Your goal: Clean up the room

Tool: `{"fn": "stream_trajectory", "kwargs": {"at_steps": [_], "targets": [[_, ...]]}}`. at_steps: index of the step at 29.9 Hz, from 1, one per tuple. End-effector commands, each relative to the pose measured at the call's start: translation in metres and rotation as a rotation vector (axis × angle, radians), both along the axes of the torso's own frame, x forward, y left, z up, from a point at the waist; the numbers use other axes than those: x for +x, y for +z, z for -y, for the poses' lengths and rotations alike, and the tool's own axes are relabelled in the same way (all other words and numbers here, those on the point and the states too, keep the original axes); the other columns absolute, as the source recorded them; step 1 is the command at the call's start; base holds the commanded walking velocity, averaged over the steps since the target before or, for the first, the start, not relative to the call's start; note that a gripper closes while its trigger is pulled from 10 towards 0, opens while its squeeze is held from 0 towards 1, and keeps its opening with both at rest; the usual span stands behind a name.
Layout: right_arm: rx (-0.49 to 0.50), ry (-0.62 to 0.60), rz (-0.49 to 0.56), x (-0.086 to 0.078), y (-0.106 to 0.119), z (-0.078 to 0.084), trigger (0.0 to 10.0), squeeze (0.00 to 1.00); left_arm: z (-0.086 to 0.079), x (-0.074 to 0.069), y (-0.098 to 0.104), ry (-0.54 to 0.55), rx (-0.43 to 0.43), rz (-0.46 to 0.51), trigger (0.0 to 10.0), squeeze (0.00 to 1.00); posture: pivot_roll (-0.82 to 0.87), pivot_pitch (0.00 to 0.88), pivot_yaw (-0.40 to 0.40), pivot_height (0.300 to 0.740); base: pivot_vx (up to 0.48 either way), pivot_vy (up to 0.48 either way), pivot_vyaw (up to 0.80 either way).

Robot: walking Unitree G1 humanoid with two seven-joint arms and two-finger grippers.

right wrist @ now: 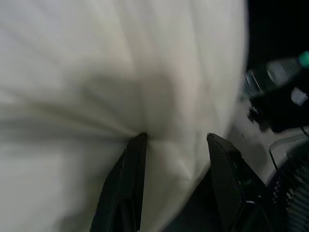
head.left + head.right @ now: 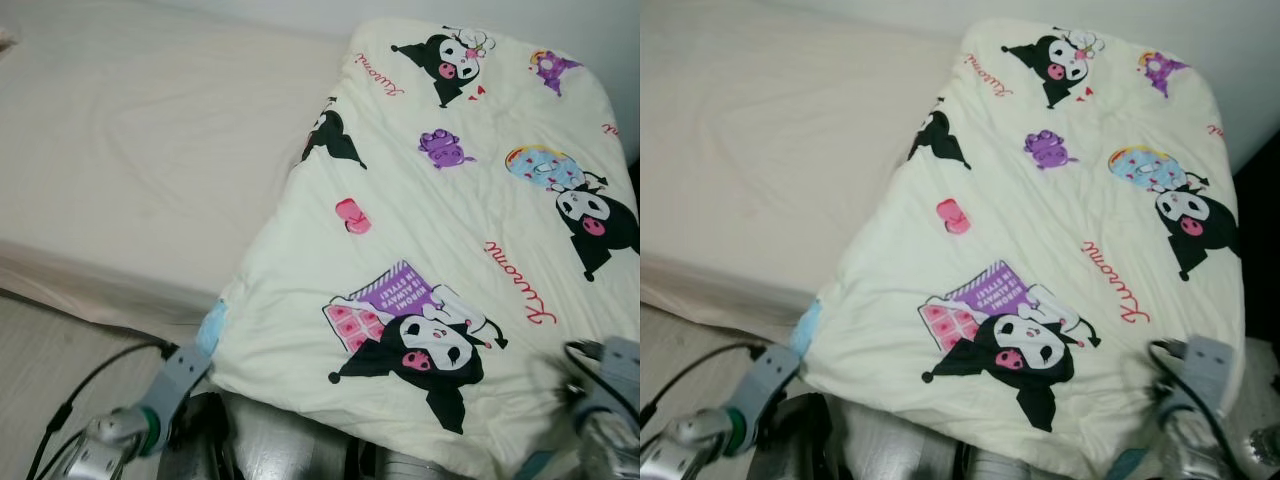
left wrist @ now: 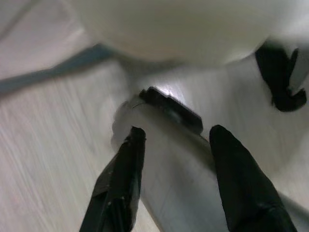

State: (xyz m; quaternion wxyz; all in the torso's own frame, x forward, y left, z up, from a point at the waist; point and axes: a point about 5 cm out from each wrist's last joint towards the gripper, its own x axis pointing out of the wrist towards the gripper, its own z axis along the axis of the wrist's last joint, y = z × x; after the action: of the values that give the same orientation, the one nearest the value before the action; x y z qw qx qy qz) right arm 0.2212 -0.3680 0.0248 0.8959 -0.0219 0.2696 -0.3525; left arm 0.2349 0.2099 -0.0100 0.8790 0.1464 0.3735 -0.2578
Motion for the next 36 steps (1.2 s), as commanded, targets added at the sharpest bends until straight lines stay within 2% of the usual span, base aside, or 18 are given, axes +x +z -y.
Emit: {"fn": "stream_trajectory", "kwargs": {"at_steps": [1, 3, 4, 7, 8, 10, 12, 16, 19, 21, 23, 25, 26, 27, 28, 29, 30, 36], "targets": [[0.014, 0.008, 0.017, -0.002, -0.002, -0.001, 10.0, 0.0, 0.004, -0.001, 0.002, 0.005, -0.043, 0.015, 10.0, 0.0, -0.12, 0.119, 0.037, 0.576, 0.0, 0.0, 0.0], [0.005, 0.062, 0.075, 0.008, 0.005, -0.005, 10.0, 0.0, 0.004, 0.002, 0.008, 0.006, -0.062, 0.044, 10.0, 0.0, -0.12, 0.116, 0.034, 0.576, 0.0, 0.0, 0.0], [-0.077, 0.273, 0.276, 0.038, 0.037, -0.026, 10.0, 0.0, -0.004, 0.019, 0.038, -0.046, -0.067, 0.186, 10.0, 0.0, -0.11, 0.114, 0.028, 0.576, 0.0, 0.0, 0.0], [-0.117, 0.351, 0.341, 0.046, 0.049, -0.035, 10.0, 0.0, -0.008, 0.025, 0.051, -0.08, -0.06, 0.234, 10.0, 0.0, -0.11, 0.114, 0.027, 0.576, 0.0, 0.0, 0.0], [-0.169, 0.419, 0.417, 0.053, 0.066, -0.045, 10.0, 0.0, -0.019, 0.028, 0.076, -0.182, -0.018, 0.301, 10.0, 0.0, -0.1, 0.116, 0.022, 0.576, 0.0, 0.0, 0.0], [-0.231, 0.478, 0.504, 0.057, 0.089, -0.056, 10.0, 0.0, -0.037, 0.023, 0.115, -0.337, 0.017, 0.336, 10.0, 0.0, -0.1, 0.117, 0.021, 0.576, 0.0, 0.0, 0.0], [-0.26, 0.502, 0.548, 0.056, 0.102, -0.062, 10.0, 0.0, -0.047, 0.013, 0.135, -0.433, 0.025, 0.32, 10.0, 0.0, -0.09, 0.12, 0.02, 0.576, 0.0, 0.0, 0.0], [-0.318, 0.523, 0.615, 0.055, 0.124, -0.066, 10.0, 0.0, -0.061, -0.001, 0.153, -0.56, 0.08, 0.27, 10.0, 0.0, -0.09, 0.129, 0.038, 0.576, 0.0, 0.0, 0.0], [-0.332, 0.52, 0.646, 0.056, 0.131, -0.066, 10.0, 0.0, -0.065, 0.001, 0.155, -0.567, 0.112, 0.267, 10.0, 0.0, -0.09, 0.128, 0.041, 0.576, 0.0, 0.0, 0.0], [-0.324, 0.529, 0.687, 0.062, 0.136, -0.074, 10.0, 0.0, -0.063, 0.024, 0.153, -0.46, 0.122, 0.352, 10.0, 0.0, -0.09, 0.122, 0.043, 0.576, 0.0, 0.0, 0.0], [-0.322, 0.533, 0.697, 0.063, 0.137, -0.076, 10.0, 0.0, -0.062, 0.031, 0.153, -0.432, 0.122, 0.373, 10.0, 0.0, -0.09, 0.122, 0.043, 0.576, 0.0, 0.0, 0.0], [-0.309, 0.555, 0.713, 0.068, 0.138, -0.084, 10.0, 0.0, -0.054, 0.043, 0.151, -0.35, 0.051, 0.403, 10.0, 0.0, -0.09, 0.118, 0.04, 0.576, 0.0, 0.0, 0.0], [-0.287, 0.584, 0.731, 0.074, 0.139, -0.096, 10.0, 0.0, -0.041, 0.053, 0.144, -0.292, -0.039, 0.407, 10.0, 0.0, -0.09, 0.118, 0.035, 0.576, 0.0, 0.0, 0.0], [-0.263, 0.611, 0.746, 0.078, 0.14, -0.106, 10.0, 0.0, -0.03, 0.06, 0.137, -0.257, -0.114, 0.389, 10.0, 0.12, -0.09, 0.118, 0.034, 0.576, 0.0, 0.0, 0.0], [-0.243, 0.651, 0.759, 0.084, 0.142, -0.119, 10.0, 0.0, -0.016, 0.065, 0.127, -0.241, -0.176, 0.361, 10.0, 0.78, -0.1, 0.115, 0.035, 0.576, 0.0, 0.0, 0.0], [-0.243, 0.651, 0.759, 0.084, 0.142, -0.119, 10.0, 0.0, -0.016, 0.065, 0.127, -0.241, -0.176, 0.361, 10.0, 0.78, -0.1, 0.115, 0.035, 0.576, 0.0, 0.0, 0.0], [-0.228, 0.681, 0.77, 0.088, 0.144, -0.129, 10.0, 0.0, -0.008, 0.067, 0.119, -0.234, -0.21, 0.329, 10.0, 1.0, -0.11, 0.114, 0.035, 0.576, 0.0, 0.0, 0.0], [-0.199, 0.764, 0.783, 0.094, 0.148, -0.151, 10.0, 0.0, 0.01, 0.074, 0.094, -0.197, -0.327, 0.211, 10.0, 1.0, -0.11, 0.115, 0.026, 0.576, 0.0, 0.0, 0.0]]}}
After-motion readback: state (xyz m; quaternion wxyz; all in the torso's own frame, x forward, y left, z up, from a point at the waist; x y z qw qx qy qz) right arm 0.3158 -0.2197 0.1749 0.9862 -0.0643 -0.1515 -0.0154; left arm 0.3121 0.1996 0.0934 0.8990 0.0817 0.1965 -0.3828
